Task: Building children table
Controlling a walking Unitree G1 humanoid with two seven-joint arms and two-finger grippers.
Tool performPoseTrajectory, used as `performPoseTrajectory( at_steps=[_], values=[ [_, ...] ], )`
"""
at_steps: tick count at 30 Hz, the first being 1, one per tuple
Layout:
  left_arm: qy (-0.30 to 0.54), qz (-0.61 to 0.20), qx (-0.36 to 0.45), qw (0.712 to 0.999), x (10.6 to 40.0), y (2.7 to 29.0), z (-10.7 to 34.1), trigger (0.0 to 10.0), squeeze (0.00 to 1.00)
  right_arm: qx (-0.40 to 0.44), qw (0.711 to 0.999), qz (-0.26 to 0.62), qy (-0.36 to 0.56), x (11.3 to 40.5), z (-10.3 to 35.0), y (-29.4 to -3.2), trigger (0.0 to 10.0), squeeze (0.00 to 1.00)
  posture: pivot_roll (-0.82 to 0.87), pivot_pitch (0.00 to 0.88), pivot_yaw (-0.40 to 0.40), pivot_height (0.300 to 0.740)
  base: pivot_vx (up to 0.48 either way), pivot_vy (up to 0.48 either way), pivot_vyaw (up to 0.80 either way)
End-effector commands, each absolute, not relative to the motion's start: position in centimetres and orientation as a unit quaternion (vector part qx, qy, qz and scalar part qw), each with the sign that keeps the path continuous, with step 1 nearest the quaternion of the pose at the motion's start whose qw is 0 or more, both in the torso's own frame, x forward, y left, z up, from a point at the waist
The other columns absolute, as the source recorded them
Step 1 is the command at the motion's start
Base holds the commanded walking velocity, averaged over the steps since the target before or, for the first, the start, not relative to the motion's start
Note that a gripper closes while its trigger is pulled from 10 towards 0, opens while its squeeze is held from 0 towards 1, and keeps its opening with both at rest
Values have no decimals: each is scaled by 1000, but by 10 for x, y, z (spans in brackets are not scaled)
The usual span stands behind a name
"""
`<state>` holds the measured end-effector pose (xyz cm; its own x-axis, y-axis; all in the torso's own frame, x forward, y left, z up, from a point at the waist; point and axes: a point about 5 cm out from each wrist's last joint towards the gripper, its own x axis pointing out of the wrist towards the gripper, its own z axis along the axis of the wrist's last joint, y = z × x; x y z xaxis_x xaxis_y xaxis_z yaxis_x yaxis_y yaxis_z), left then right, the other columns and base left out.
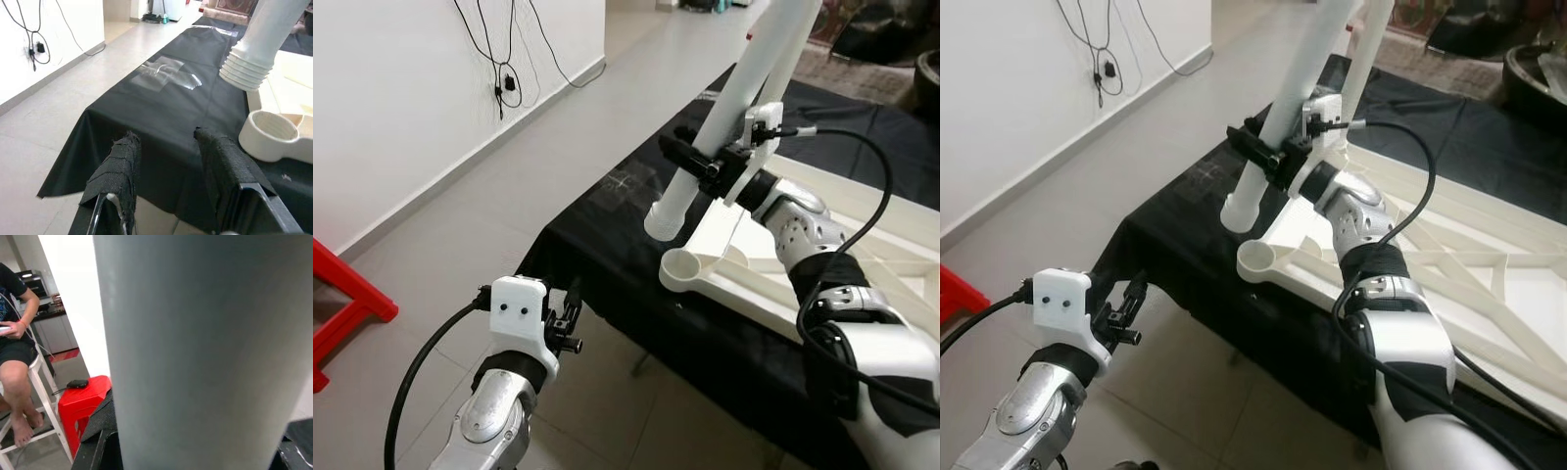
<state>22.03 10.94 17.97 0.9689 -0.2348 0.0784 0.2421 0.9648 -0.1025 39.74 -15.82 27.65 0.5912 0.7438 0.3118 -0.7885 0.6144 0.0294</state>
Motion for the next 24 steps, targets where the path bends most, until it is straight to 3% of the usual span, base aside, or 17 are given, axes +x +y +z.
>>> performPoseTrajectory(
  at_steps=[1,11,16,24],
  values=[
    [-16,-127,-58,990,218,105,173,10000,0,82,884,443,-125,394,268,-161,10000,0,102,144,-72,740,0,0,0],
    [10,-151,-65,986,208,96,162,10000,0,45,849,519,-86,382,251,-172,10000,0,114,144,-66,740,0,0,0],
    [24,-159,-68,985,203,94,155,10000,0,48,860,502,-79,381,252,-197,10000,0,114,154,-63,740,0,0,0],
    [29,-161,-69,984,201,93,153,10000,0,84,879,455,-119,385,269,-208,10000,0,113,161,-63,740,0,0,0]
  ],
)
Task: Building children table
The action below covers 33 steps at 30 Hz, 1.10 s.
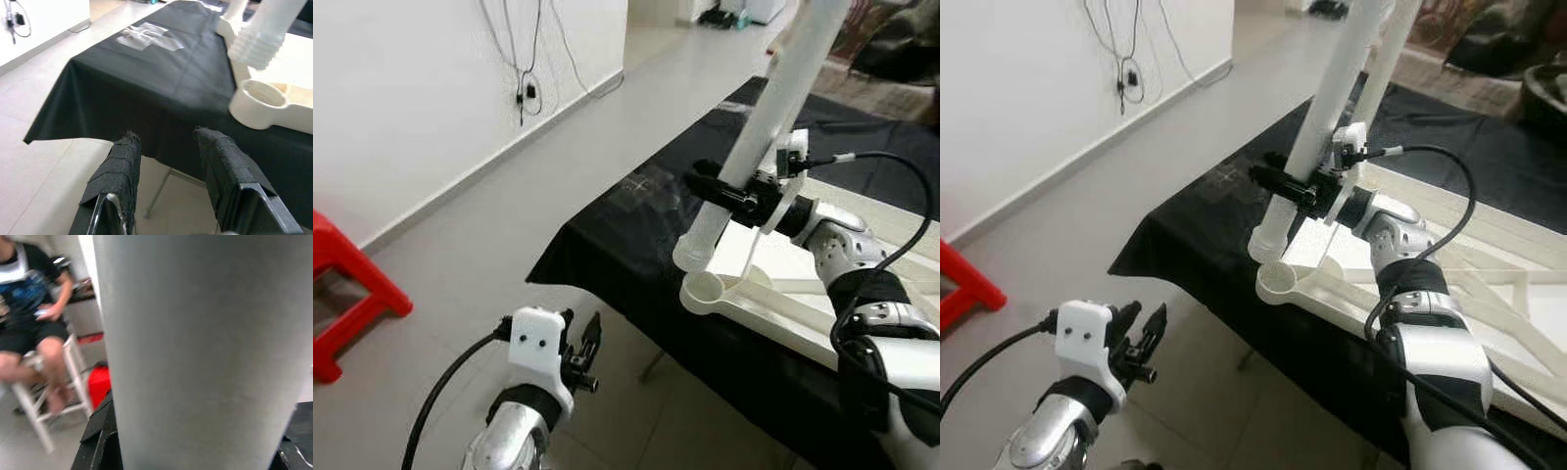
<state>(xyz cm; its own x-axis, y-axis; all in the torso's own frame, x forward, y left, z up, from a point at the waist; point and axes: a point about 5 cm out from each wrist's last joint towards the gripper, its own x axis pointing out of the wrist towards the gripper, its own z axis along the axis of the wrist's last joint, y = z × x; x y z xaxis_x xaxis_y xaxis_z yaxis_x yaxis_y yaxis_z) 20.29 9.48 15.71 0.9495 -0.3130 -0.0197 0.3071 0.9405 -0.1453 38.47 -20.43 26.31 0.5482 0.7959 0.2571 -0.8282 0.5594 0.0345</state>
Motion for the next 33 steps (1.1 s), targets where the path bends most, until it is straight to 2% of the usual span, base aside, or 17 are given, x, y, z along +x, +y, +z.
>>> performPoseTrajectory(
  at_steps=[1,7,10,20,33],
  values=[
    [30,-162,-69,984,200,93,153,10000,0,96,891,425,-131,388,274,-210,10000,0,112,163,-64,740,0,0,0],
    [31,-163,-70,984,198,92,153,10000,0,104,884,433,-141,387,278,-210,10000,0,116,163,-66,740,0,0,0],
    [32,-162,-71,984,196,93,153,10000,0,82,850,506,-120,380,271,-204,10000,0,116,166,-67,740,0,0,0],
    [33,-164,-72,983,193,93,153,10000,0,77,849,512,-102,378,266,-210,10000,0,115,170,-64,740,0,0,0],
    [34,-163,-71,983,189,92,155,10000,0,97,824,554,-70,370,252,-216,10000,0,123,188,-64,740,0,0,0]
  ],
)
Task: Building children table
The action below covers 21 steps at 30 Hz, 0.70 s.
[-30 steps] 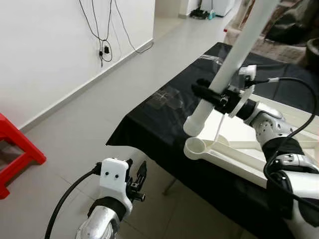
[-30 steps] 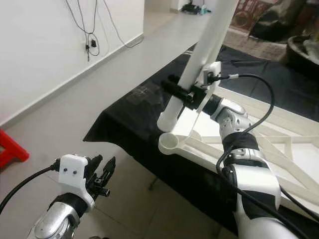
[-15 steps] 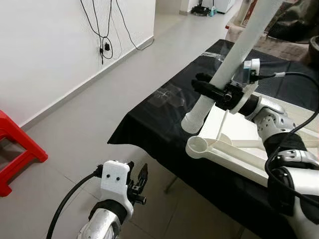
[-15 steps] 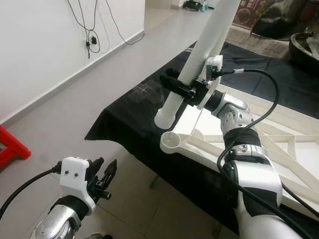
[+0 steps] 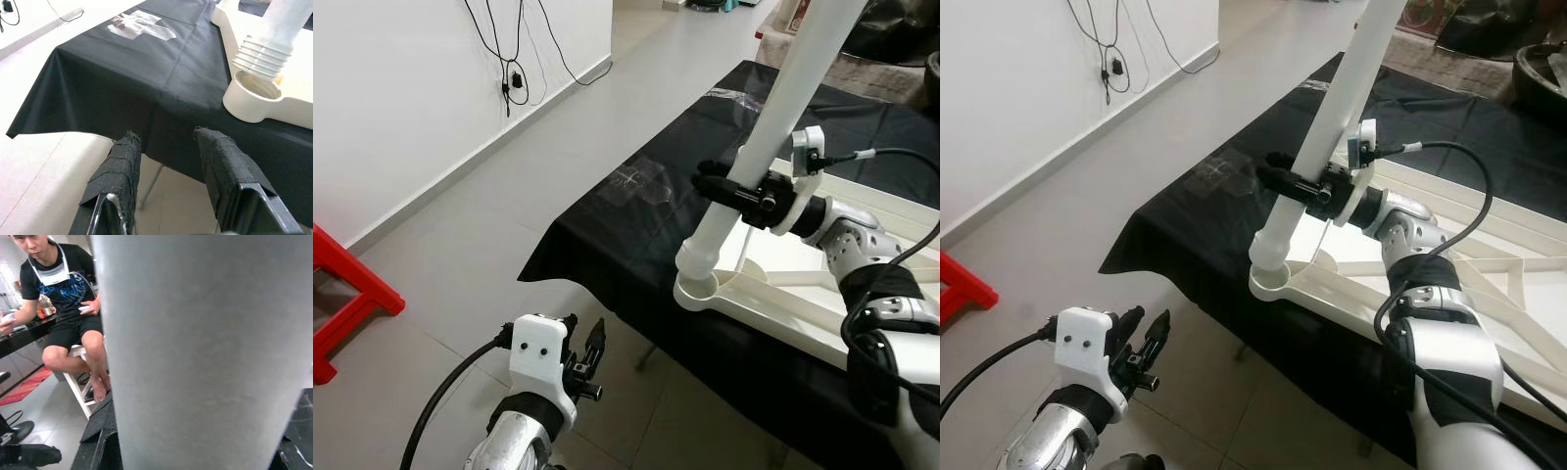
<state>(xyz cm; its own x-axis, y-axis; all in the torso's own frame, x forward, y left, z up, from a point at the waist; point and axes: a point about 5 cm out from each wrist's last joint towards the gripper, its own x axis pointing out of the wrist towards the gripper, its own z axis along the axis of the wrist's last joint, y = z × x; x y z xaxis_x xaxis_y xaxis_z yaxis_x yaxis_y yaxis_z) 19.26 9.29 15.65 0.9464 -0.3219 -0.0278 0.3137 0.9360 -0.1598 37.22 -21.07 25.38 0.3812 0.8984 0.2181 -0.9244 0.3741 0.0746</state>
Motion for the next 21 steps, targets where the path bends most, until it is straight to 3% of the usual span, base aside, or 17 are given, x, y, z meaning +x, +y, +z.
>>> performPoseTrajectory(
  at_steps=[1,7,21],
  values=[
    [34,-163,-71,983,189,92,155,10000,0,97,824,554,-70,370,252,-216,10000,0,123,188,-64,740,0,0,0],
    [34,-165,-68,983,189,92,157,10000,0,89,812,574,-56,366,249,-218,10000,0,124,194,-61,740,0,0,0],
    [32,-169,-60,983,188,92,158,10000,0,55,821,567,-31,366,234,-211,10000,0,125,195,-58,740,0,0,0]
  ],
)
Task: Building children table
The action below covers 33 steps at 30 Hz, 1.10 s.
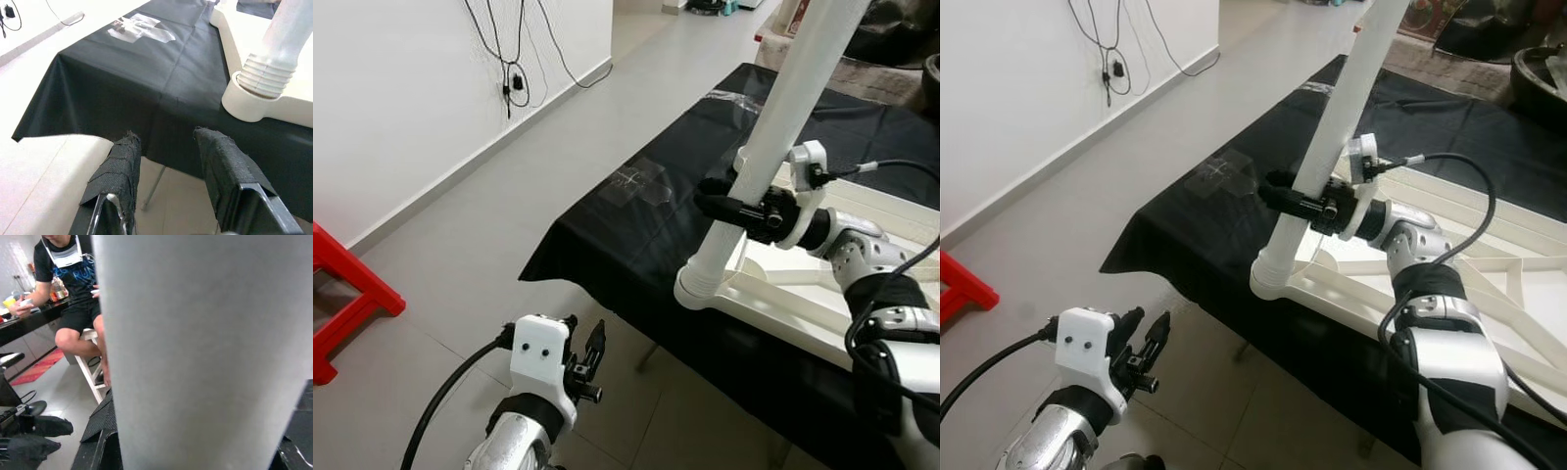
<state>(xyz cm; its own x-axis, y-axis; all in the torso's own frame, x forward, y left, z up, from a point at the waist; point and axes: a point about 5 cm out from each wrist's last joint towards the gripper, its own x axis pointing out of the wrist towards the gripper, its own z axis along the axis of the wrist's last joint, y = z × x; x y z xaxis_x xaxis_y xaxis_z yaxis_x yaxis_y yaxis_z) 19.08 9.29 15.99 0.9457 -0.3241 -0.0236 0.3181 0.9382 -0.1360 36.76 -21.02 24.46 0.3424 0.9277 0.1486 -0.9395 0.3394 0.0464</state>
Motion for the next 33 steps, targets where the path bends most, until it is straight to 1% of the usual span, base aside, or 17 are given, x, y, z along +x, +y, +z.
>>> performPoseTrajectory(
  at_steps=[1,11,12,13,15,17,21,23,24,25,27,28,29,30,31,32,33],
  values=[
    [32,-170,-59,983,188,92,158,10000,0,50,824,564,-27,367,232,-210,10000,0,125,195,-58,740,0,0,0],
    [32,-170,-58,983,188,91,157,10000,0,3,828,561,-5,367,224,-205,10000,0,122,196,-60,740,0,0,0],
    [32,-169,-58,983,188,91,157,10000,0,-44,837,545,1,369,219,-200,10000,0,121,194,-60,740,0,0,0],
    [32,-169,-58,983,188,91,157,10000,0,-44,837,545,1,369,219,-200,10000,0,121,194,-60,740,0,0,0],
    [33,-170,-58,983,189,91,156,10000,0,-77,843,532,1,370,216,-196,10000,0,118,191,-58,740,0,0,0],
    [33,-170,-58,983,189,91,156,10000,0,-77,843,532,1,370,216,-196,10000,0,118,191,-58,740,0,0,0],
    [32,-171,-57,983,190,91,156,10000,0,-111,853,510,-6,372,212,-187,10000,0,115,189,-60,740,0,0,0],
    [32,-171,-57,983,190,91,156,10000,0,-111,853,510,-6,372,212,-187,10000,0,115,189,-60,740,0,0,0],
    [32,-170,-57,983,190,91,156,10000,0,-113,860,498,-10,373,212,-185,10000,0,113,189,-60,740,0,0,0],
    [32,-170,-57,983,190,91,156,10000,0,-113,860,498,-10,373,212,-185,10000,0,113,189,-60,740,0,0,0],
    [31,-170,-57,983,191,91,155,10000,0,-97,893,438,-12,380,212,-181,10000,0,107,187,-60,740,0,0,0],
    [31,-170,-57,983,191,91,155,10000,0,-97,893,438,-12,380,212,-181,10000,0,107,187,-60,740,0,0,0],
    [30,-169,-57,983,192,91,155,10000,0,-87,911,402,-13,384,212,-180,10000,0,106,185,-62,740,0,0,0],
    [30,-169,-57,983,192,91,155,10000,0,-87,911,402,-13,384,212,-180,10000,0,106,185,-62,740,0,0,0],
    [30,-169,-56,984,192,91,155,10000,0,-67,937,341,-12,390,211,-180,10000,0,100,185,-59,740,0,0,0],
    [30,-169,-56,984,192,91,155,10000,0,-67,937,341,-12,390,211,-180,10000,0,100,185,-59,740,0,0,0],
    [29,-169,-56,984,193,91,155,10000,0,-43,960,276,4,396,208,-182,10000,0,101,183,-59,740,0,0,0]
  ],
)
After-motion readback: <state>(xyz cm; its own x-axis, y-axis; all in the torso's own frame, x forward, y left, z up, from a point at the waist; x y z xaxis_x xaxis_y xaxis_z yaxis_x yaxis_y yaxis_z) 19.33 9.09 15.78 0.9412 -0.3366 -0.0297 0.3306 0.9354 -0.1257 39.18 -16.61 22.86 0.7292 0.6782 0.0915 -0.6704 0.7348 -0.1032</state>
